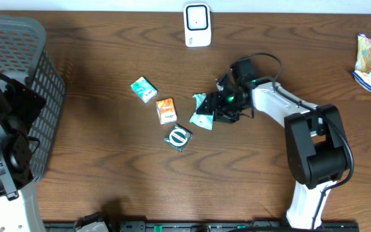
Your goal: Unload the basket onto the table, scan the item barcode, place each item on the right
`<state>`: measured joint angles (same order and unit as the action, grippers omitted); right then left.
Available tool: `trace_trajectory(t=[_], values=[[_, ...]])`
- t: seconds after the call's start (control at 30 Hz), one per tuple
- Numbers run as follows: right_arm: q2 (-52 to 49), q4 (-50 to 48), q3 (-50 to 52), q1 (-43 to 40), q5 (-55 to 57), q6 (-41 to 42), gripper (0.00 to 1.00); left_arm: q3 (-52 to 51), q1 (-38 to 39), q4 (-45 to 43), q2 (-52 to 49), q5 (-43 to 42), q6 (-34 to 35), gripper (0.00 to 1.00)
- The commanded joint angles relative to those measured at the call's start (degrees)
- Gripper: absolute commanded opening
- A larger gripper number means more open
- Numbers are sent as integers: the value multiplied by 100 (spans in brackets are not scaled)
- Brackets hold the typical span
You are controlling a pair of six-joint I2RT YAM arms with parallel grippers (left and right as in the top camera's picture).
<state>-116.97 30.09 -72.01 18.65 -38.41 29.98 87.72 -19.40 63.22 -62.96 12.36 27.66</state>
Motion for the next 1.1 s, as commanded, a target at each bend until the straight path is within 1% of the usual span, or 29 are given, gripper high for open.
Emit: trace_trajectory(t=[0.0,0.03,0.07,0.1,0.13,0.23,0.3,0.33,0.37,0.4,0.47,0.63,0.7,0.73,0.83,0.97,1.07], values=[[-37,-173,264,203,579,387,42,9,-20,22,-2,33,50,95],[-35,-190,280,247,730,387,30,9,-20,22,-2,33,48,95],[-35,-188,280,267,876,380,21,9,-20,22,-2,33,48,95],[-35,-188,280,271,990,367,6,9,-20,22,-2,33,50,95],[-35,-184,278,264,975,319,1,9,-20,22,-2,33,48,95],[2,-181,262,181,866,216,1,9,-20,22,-2,33,48,95],[120,-162,219,116,802,-254,1,9,-20,22,-2,33,50,95],[258,-79,142,74,809,-680,1,9,-20,22,-2,33,48,95],[323,-50,109,57,807,-872,1,9,-20,22,-2,33,50,95],[553,-22,26,35,807,-1438,1,9,-20,22,-2,33,50,95],[922,-48,-44,35,809,-2153,1,9,-20,22,-2,33,50,95],[2118,-625,-59,170,1025,-4221,1,9,-20,22,-2,33,50,95],[2341,-835,-59,221,1025,-4828,1,9,-20,22,-2,33,48,95],[2463,-953,-59,269,1023,-5337,1,9,-20,22,-2,33,48,95],[2520,-1016,-59,382,1023,-6153,1,9,-20,22,-2,33,48,95],[2514,-1019,-57,498,1191,-6863,1,9,-20,22,-2,33,48,95],[2514,-1137,-57,538,1513,-6946,1,11,-20,22,-2,33,50,95]])
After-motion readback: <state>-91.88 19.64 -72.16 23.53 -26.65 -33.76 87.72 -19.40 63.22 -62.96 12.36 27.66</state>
